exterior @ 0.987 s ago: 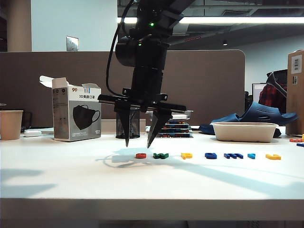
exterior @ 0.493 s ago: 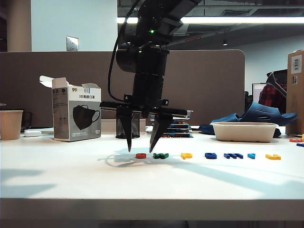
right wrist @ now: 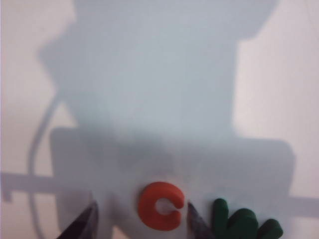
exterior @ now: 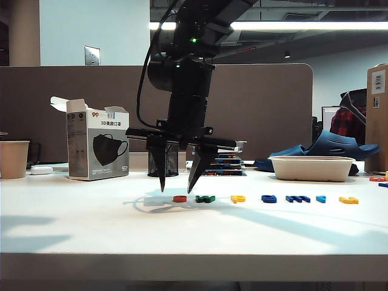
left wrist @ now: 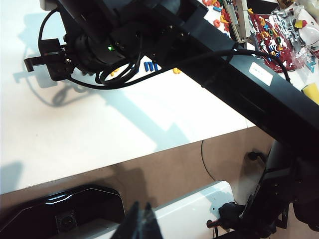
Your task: Select the appropriate letters from the row of letter magnets placed on the table to arrange into the word "cup".
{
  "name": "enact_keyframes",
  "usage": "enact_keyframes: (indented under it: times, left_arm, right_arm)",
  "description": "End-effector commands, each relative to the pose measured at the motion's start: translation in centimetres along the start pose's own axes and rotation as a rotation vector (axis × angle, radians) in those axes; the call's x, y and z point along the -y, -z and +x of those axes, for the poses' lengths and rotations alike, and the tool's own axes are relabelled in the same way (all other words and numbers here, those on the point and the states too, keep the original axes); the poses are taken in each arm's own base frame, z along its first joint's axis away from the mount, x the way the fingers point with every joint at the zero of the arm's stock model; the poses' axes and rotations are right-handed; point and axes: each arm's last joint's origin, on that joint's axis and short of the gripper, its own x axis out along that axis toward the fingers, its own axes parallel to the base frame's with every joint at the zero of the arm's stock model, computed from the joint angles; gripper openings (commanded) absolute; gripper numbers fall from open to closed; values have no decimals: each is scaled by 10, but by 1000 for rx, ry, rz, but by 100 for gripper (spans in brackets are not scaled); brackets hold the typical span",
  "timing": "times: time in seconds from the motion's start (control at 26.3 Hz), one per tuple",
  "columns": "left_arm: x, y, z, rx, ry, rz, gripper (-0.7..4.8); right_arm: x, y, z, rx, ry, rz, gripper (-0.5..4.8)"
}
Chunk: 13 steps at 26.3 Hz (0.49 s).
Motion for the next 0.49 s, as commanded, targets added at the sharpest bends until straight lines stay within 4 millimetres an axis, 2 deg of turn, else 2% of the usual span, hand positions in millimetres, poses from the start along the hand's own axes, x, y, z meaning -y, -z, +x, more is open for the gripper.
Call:
enact_keyframes:
  times: [0.04,0.49]
  left_arm:
    - [1,0,-2,7,8,7,-5]
    - [1,0,-2,7,8,7,-5]
  right_arm:
    - [0,0,0,-3,6,0,221]
    - [-1,2,9,-24,15,0,221]
